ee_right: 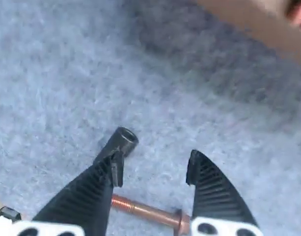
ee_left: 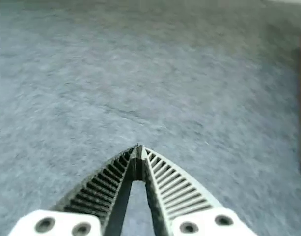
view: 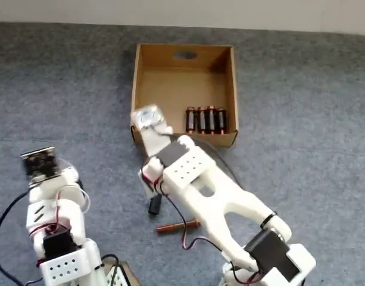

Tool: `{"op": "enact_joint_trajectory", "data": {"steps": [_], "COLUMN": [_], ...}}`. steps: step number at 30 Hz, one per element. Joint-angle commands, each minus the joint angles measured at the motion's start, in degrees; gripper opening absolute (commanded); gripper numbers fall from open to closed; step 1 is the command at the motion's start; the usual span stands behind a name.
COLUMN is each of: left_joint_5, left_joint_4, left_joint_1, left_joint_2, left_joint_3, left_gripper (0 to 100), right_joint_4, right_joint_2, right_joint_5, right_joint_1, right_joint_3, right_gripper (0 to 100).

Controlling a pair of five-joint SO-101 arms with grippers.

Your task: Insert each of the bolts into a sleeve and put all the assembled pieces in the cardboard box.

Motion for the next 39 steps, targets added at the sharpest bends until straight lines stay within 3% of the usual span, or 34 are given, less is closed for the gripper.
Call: {"op": "enact_joint_trajectory", "data": {"steps": [1,10,19,30,32,35,39], "left_joint_5": [2.90,2.90,2.90,2.90,2.90,2.90,2.90], "left_joint_4": [-2.02,-2.02,-2.02,-2.02,-2.02,-2.02,-2.02], "left_joint_1": [-2.33,-2.42,-2.42,-2.42,-2.42,-2.42,-2.33], "left_joint_2": [-0.04,-0.04,-0.04,-0.04,-0.04,-0.04,-0.04], "left_joint_3": [0.66,0.75,0.75,0.75,0.75,0.75,0.75], "left_gripper": [1,1,1,1,1,1,1], "right_joint_4": [-5.05,-8.31,-11.03,-15.87,-15.78,-15.78,-15.78], "right_joint_2": [-1.98,-1.36,-0.22,13.14,12.97,11.65,6.73], "right_joint_5": [-0.44,-9.32,-9.67,-9.58,-9.58,-9.32,-9.23], "right_joint_1": [-2.33,-6.90,-6.90,-6.90,-6.90,-6.90,-6.11], "right_joint_3": [4.18,6.02,7.08,7.25,7.34,7.43,7.87], "right_gripper": [20.1,20.1,20.1,20.1,16.6,0.6,0.3]}}
